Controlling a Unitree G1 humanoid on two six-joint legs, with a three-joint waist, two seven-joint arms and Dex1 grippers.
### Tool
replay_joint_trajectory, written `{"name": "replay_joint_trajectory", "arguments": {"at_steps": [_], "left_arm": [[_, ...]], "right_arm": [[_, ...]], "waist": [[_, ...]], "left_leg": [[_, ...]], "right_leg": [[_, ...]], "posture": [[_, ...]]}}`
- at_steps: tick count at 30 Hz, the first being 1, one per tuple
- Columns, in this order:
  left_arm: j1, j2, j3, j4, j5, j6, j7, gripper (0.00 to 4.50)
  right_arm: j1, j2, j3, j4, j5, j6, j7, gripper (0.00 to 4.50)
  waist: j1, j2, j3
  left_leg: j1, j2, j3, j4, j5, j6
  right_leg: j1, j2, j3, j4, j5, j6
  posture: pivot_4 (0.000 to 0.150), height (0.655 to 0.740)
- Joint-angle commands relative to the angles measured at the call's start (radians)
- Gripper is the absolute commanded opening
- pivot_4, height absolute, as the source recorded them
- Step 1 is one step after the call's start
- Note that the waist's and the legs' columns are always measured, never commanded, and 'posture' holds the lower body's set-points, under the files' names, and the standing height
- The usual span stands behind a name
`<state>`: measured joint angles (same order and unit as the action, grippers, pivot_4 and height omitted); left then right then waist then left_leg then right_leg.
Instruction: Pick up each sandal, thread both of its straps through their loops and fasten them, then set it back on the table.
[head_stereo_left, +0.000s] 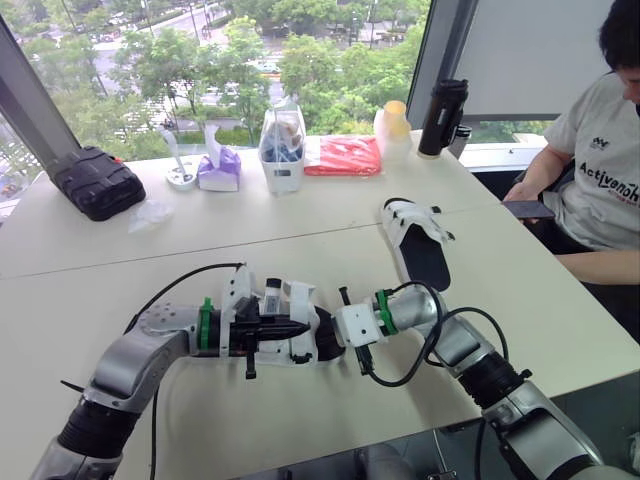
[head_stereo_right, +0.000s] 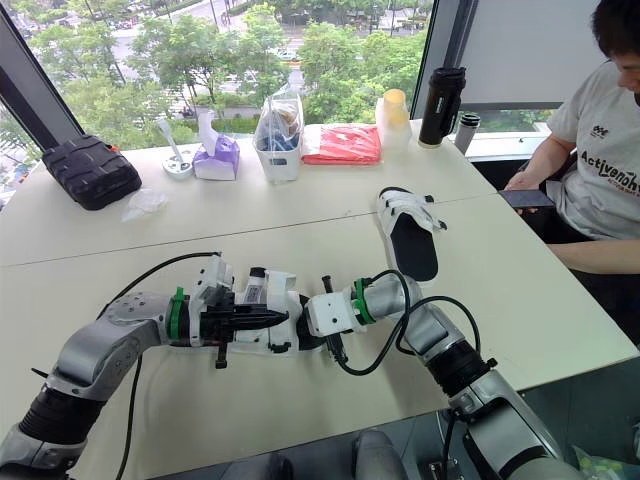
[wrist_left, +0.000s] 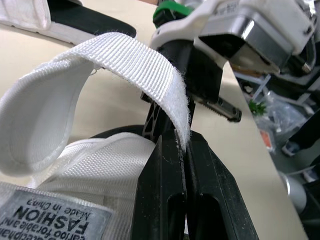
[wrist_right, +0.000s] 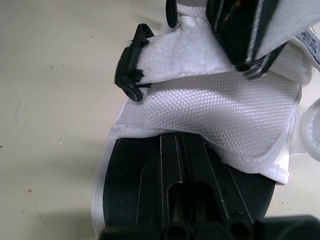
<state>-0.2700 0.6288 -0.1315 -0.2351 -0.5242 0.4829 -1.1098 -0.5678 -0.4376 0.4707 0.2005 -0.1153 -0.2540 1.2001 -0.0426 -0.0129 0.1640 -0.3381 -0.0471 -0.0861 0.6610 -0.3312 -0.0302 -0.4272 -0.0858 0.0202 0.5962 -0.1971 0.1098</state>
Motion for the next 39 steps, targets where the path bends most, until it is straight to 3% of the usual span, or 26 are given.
{"name": "replay_joint_trajectory", "arguments": {"at_steps": [1,23,26,33,34,39], "left_arm": [[0.004,0.021,-0.012,-0.001,0.039,-0.054,-0.030,0.04],[0.060,0.068,-0.059,0.005,0.179,-0.268,-0.100,0.04],[0.078,0.095,-0.032,-0.020,0.156,-0.248,-0.105,0.83],[0.120,0.148,0.078,-0.136,0.030,-0.153,-0.083,4.17],[0.126,0.156,0.093,-0.155,0.014,-0.139,-0.081,4.48],[0.155,0.191,0.205,-0.259,-0.115,-0.025,-0.035,4.48]], "right_arm": [[0.036,0.000,0.078,0.022,-0.045,0.008,0.029,0.00],[0.034,0.005,0.078,0.023,-0.045,0.008,0.028,0.00],[0.033,0.007,0.079,0.026,-0.047,0.007,0.026,0.00],[0.028,0.008,0.082,0.038,-0.048,-0.003,0.025,0.00],[0.028,0.009,0.082,0.040,-0.049,-0.005,0.026,0.00],[0.019,0.016,0.083,0.062,-0.052,-0.020,0.026,0.00]], "waist": [[0.000,0.000,0.000],[0.000,0.000,0.000],[-0.002,0.000,0.000],[0.000,0.000,0.000],[-0.001,0.000,0.000],[-0.001,0.000,0.000]], "left_leg": [[0.000,0.000,0.000,0.000,0.000,0.000],[0.000,0.003,0.000,0.000,-0.001,0.001],[0.000,0.003,0.000,0.000,-0.001,0.001],[0.000,0.005,0.000,0.000,-0.001,0.002],[0.000,0.005,0.000,0.000,-0.001,0.002],[0.000,0.006,0.000,0.000,-0.001,0.002]], "right_leg": [[0.000,0.000,0.000,0.000,0.000,0.000],[0.000,0.003,0.000,0.000,0.000,0.000],[0.000,0.004,0.000,0.000,0.000,0.000],[0.000,0.004,0.000,0.000,0.000,-0.001],[0.000,0.005,0.000,0.000,0.000,-0.001],[0.000,0.005,0.000,0.000,0.000,-0.001]], "posture": [[0.150,0.7400],[0.150,0.7400],[0.150,0.7400],[0.150,0.7400],[0.150,0.7400],[0.150,0.7400]]}}
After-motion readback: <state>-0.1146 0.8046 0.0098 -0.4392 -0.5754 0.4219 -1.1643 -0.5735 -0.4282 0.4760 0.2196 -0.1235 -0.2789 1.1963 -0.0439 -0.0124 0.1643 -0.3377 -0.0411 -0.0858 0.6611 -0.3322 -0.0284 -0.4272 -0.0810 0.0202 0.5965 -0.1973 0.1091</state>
